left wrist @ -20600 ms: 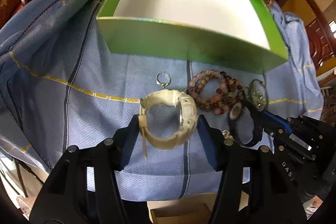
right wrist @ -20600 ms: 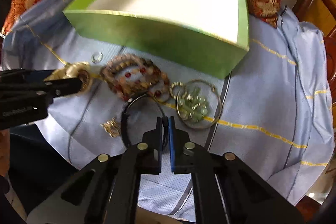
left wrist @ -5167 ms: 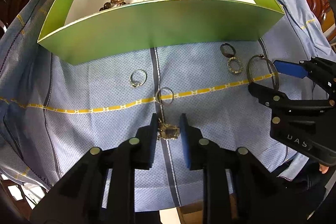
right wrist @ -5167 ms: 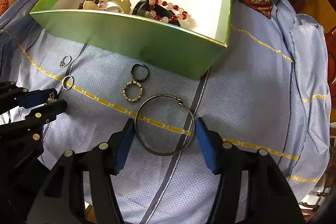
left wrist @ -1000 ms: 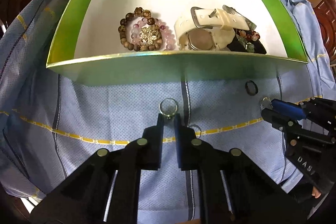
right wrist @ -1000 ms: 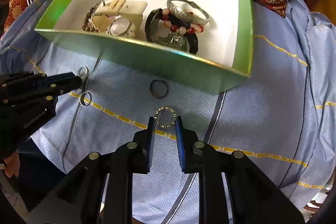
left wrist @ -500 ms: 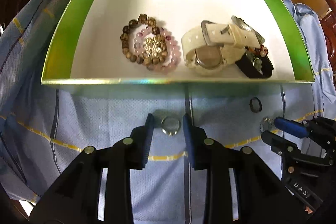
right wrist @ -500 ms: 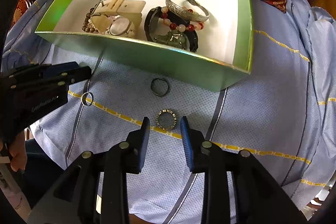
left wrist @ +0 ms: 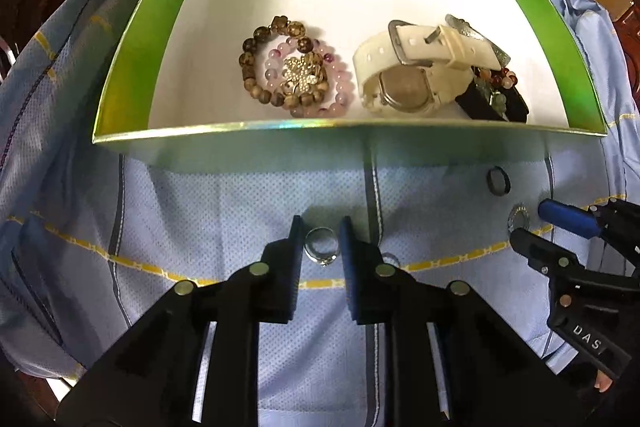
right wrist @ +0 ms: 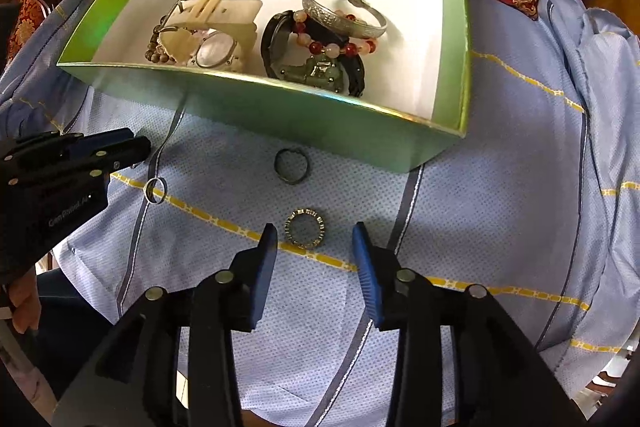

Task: Organize jewelry
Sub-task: 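Lift the beaded ring with the right tool while the left lifts the silver ring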

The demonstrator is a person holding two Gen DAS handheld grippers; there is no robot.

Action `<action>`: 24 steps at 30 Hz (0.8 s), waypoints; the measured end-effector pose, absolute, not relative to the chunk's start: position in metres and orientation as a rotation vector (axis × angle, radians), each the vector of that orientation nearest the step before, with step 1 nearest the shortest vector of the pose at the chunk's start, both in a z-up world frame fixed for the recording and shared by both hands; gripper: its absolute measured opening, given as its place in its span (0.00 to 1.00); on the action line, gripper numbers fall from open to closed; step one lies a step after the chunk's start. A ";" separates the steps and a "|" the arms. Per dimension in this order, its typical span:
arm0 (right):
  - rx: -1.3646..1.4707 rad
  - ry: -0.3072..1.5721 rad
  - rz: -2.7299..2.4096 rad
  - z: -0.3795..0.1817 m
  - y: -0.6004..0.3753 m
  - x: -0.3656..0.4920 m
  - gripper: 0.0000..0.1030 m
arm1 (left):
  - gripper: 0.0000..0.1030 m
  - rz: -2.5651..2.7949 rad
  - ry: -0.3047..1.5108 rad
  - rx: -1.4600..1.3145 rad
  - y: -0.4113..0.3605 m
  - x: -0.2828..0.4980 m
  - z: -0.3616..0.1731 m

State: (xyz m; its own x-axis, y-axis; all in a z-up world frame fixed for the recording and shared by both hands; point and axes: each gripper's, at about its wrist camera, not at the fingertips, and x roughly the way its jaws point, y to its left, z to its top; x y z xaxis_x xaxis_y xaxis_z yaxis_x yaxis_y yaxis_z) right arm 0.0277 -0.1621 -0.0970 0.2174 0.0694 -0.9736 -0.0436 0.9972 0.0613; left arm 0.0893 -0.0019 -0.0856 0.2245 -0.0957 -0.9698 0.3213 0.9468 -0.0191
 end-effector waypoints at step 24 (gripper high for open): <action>-0.059 1.216 0.115 -0.068 -0.139 0.011 0.20 | 0.18 -0.233 1.114 0.280 -0.031 0.042 -0.062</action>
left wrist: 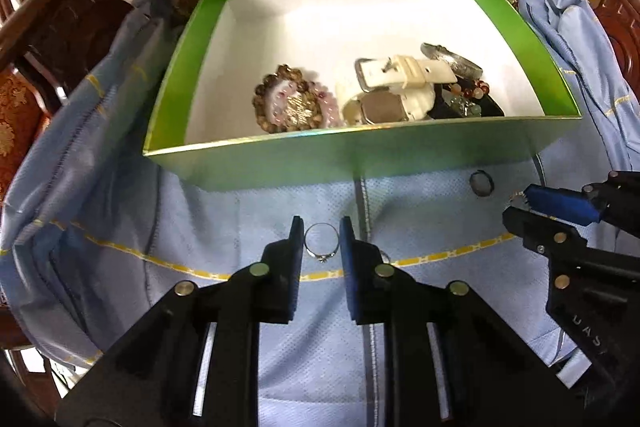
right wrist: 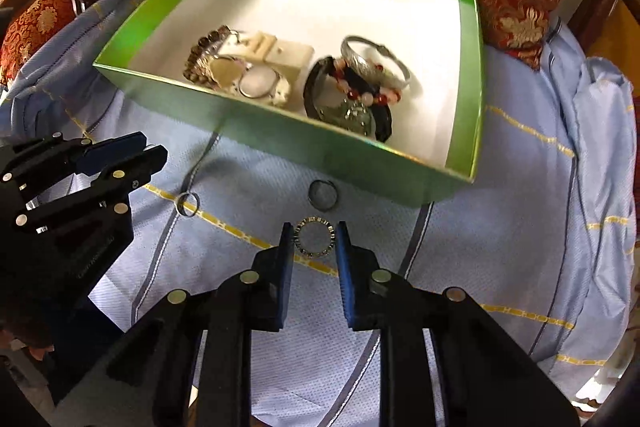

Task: Organize jewelry
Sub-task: 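Lift the beaded ring with the right tool while the left lifts the silver ring, then carry both rings into the green box and open both tools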

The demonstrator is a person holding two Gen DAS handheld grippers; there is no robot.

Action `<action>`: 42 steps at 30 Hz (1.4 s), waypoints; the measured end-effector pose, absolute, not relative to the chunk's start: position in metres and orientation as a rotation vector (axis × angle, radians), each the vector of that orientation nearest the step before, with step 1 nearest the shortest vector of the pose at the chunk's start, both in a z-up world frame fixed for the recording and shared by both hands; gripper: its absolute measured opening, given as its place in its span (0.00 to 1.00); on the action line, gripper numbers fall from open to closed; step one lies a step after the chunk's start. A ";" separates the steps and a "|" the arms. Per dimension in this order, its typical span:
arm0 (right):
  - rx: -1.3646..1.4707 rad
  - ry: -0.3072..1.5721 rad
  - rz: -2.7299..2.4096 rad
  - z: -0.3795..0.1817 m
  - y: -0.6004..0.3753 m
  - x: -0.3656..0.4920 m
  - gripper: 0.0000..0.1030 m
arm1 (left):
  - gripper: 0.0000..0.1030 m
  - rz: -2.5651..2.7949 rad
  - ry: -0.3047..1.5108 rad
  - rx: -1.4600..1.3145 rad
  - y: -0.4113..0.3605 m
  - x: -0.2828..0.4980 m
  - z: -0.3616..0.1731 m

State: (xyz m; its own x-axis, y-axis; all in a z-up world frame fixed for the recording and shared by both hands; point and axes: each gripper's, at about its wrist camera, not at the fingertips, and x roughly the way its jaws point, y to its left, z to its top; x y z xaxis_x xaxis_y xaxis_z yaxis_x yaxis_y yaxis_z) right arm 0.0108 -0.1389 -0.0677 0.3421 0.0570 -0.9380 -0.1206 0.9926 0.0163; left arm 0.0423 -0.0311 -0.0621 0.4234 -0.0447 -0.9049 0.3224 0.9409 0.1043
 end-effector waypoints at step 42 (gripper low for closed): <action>0.133 0.960 0.204 0.023 -0.160 0.043 0.21 | 0.18 -0.380 0.974 0.080 0.019 0.091 0.029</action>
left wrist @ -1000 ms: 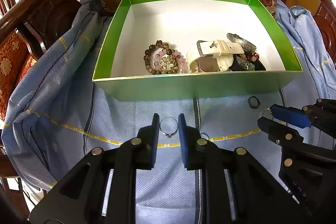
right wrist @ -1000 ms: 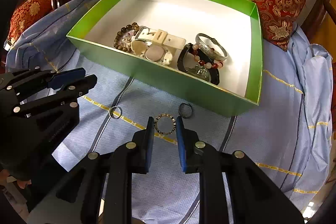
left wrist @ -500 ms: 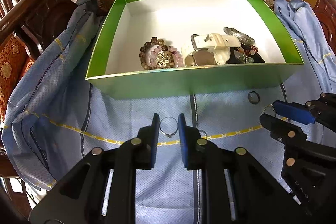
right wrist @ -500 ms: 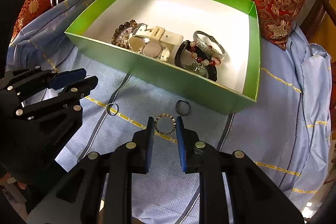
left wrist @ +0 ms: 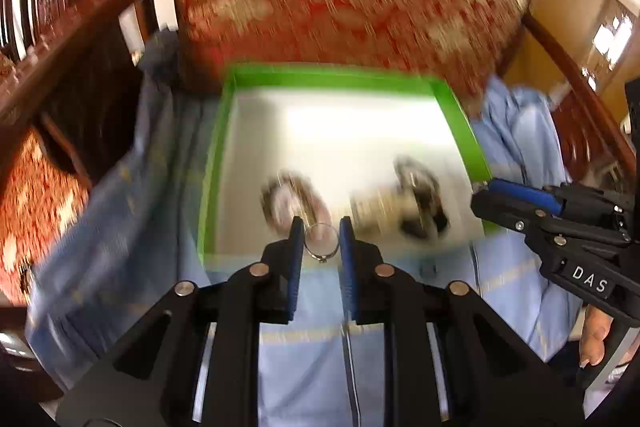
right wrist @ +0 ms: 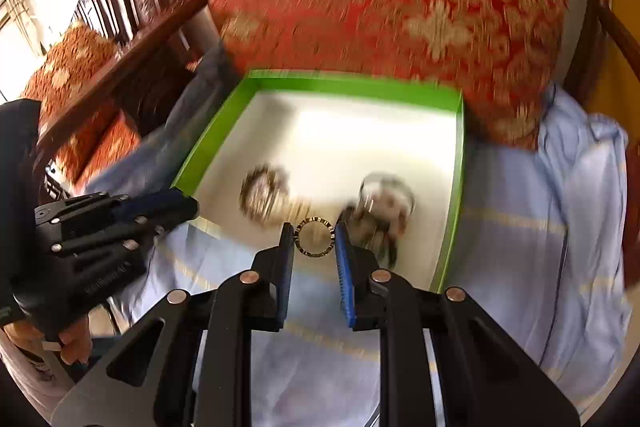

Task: Organize jewelry
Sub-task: 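Carry both rings into the green box and open both tools, then move the right tool to the black ring while the left moves to a small silver ring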

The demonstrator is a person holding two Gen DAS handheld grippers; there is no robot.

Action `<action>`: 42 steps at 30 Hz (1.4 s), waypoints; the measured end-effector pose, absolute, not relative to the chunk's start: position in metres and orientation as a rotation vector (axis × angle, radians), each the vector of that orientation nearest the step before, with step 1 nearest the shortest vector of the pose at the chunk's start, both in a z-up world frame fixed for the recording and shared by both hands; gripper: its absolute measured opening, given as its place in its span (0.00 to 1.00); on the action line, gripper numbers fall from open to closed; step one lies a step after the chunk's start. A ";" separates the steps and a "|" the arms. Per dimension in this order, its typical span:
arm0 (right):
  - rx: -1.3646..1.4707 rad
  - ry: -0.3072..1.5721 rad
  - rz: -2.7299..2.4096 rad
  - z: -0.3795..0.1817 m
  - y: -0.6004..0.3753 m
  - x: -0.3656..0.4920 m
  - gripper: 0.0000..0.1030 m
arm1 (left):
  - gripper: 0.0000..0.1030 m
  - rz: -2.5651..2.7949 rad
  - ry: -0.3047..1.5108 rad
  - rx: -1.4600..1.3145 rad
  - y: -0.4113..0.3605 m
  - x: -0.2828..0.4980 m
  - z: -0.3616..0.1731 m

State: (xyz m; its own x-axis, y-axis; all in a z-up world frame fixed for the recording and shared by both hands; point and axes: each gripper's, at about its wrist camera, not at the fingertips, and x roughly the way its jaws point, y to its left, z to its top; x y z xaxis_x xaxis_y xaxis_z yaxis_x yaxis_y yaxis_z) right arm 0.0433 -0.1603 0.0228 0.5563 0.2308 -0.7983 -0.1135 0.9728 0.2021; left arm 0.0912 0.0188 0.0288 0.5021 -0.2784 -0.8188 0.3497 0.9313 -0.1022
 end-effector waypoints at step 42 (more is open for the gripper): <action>0.156 1.289 0.063 -0.078 -0.184 0.052 0.49 | 0.33 -0.444 1.368 0.171 -0.022 0.059 -0.086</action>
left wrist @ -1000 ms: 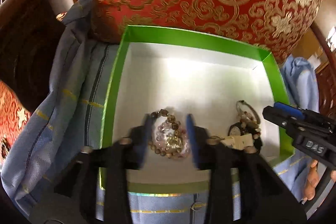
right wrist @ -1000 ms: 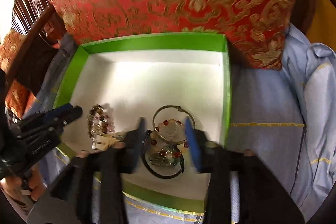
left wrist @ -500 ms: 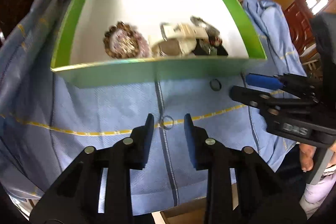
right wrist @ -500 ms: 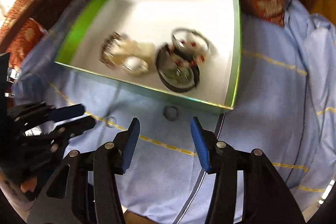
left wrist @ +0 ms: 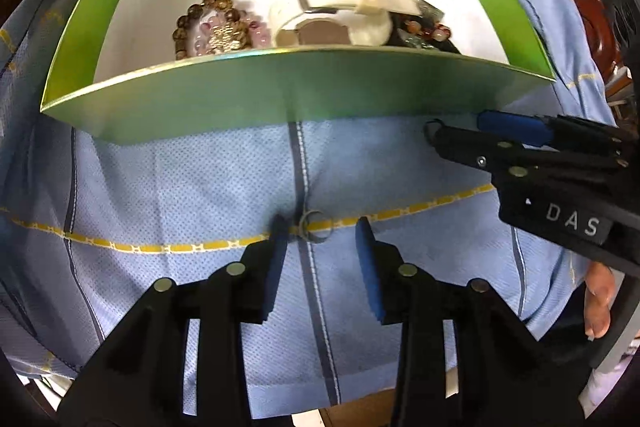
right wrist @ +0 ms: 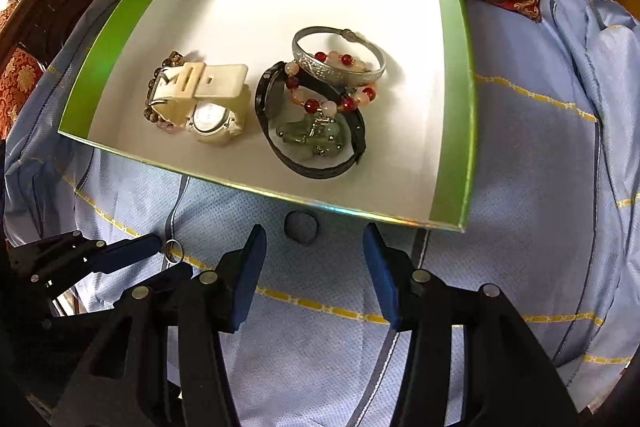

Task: Organize jewelry
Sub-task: 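Move the right tool to the black ring while the left moves to a small silver ring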

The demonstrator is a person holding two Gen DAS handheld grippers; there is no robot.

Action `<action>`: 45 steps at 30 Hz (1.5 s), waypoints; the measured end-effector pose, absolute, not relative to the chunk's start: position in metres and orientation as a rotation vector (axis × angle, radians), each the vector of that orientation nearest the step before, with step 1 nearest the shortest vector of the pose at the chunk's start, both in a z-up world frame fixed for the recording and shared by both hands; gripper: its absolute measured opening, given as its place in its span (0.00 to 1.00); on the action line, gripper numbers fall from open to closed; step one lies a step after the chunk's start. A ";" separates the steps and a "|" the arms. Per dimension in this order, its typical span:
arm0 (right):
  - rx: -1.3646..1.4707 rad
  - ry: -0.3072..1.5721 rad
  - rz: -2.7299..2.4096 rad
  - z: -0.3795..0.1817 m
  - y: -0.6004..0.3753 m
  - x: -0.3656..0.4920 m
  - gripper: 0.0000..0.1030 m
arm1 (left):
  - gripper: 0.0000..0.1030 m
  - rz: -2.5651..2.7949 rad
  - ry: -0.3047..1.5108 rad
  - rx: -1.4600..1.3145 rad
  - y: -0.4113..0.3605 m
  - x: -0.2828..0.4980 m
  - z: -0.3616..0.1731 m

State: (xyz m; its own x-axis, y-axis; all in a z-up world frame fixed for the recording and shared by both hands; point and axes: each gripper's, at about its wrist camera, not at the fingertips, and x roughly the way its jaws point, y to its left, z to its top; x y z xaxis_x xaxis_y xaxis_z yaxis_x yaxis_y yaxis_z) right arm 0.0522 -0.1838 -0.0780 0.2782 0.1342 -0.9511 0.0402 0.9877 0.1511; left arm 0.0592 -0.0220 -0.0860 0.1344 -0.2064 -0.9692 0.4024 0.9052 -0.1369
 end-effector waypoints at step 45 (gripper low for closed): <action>0.211 1.281 0.160 -0.093 -0.154 0.069 0.49 | 0.19 -0.372 1.320 0.197 0.016 0.059 -0.074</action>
State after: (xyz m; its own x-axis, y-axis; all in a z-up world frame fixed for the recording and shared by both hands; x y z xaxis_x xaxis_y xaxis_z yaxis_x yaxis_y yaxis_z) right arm 0.0693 -0.1544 -0.0926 0.2787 0.2355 -0.9311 -0.0011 0.9695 0.2449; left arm 0.0589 0.0155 -0.0739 0.2010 -0.1538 -0.9674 0.3745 0.9246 -0.0692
